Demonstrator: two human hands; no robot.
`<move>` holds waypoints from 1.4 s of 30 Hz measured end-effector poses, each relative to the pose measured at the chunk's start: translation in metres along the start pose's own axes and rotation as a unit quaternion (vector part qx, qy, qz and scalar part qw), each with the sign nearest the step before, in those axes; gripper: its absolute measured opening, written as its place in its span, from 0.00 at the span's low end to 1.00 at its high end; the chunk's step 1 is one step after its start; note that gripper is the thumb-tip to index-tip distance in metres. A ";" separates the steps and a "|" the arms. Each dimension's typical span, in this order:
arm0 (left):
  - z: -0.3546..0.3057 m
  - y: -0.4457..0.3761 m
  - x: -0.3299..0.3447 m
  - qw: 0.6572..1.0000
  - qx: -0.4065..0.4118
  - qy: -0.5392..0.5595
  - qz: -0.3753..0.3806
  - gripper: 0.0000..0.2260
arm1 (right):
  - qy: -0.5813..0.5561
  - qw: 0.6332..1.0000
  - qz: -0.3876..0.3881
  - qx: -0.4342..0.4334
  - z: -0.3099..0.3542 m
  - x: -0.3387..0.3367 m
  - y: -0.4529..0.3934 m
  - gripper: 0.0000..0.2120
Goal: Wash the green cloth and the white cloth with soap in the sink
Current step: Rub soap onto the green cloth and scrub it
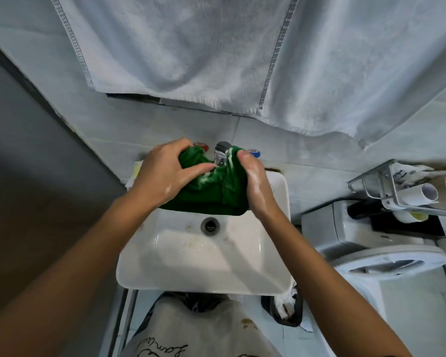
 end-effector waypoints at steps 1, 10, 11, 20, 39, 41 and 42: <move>0.000 -0.001 -0.001 1.000 -0.001 -0.018 0.024 0.17 | 0.085 0.995 0.042 -0.033 0.007 0.000 0.000 0.15; -0.013 0.013 0.013 0.915 0.146 -0.349 0.140 0.14 | 0.452 0.824 0.340 0.035 -0.009 0.015 0.011 0.16; -0.009 0.014 0.016 0.904 0.150 -0.375 0.144 0.13 | 0.456 0.821 0.343 0.032 -0.012 0.015 0.010 0.15; 0.015 0.017 0.036 0.934 0.093 -0.285 0.196 0.17 | 0.339 0.892 0.298 0.002 -0.017 0.015 0.007 0.11; 0.024 0.030 0.037 0.958 0.054 -0.234 0.154 0.26 | 0.272 0.944 0.184 -0.025 -0.009 -0.002 0.011 0.04; 0.027 0.028 0.034 0.960 0.041 -0.232 0.151 0.17 | 0.276 0.942 0.188 -0.009 -0.010 -0.004 0.012 0.13; 0.030 0.027 0.032 0.959 0.030 -0.237 0.150 0.14 | 0.290 0.937 0.195 0.004 -0.012 -0.004 0.011 0.17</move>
Point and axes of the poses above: each hand's wrist, its own y-axis away from the middle knuckle, its own x-axis out of the palm, z = x × y, the point moved 10 cm from there along -y, towards the middle knuckle, and after that the axes turned 9 degrees about -x, right-handed, at the moved point
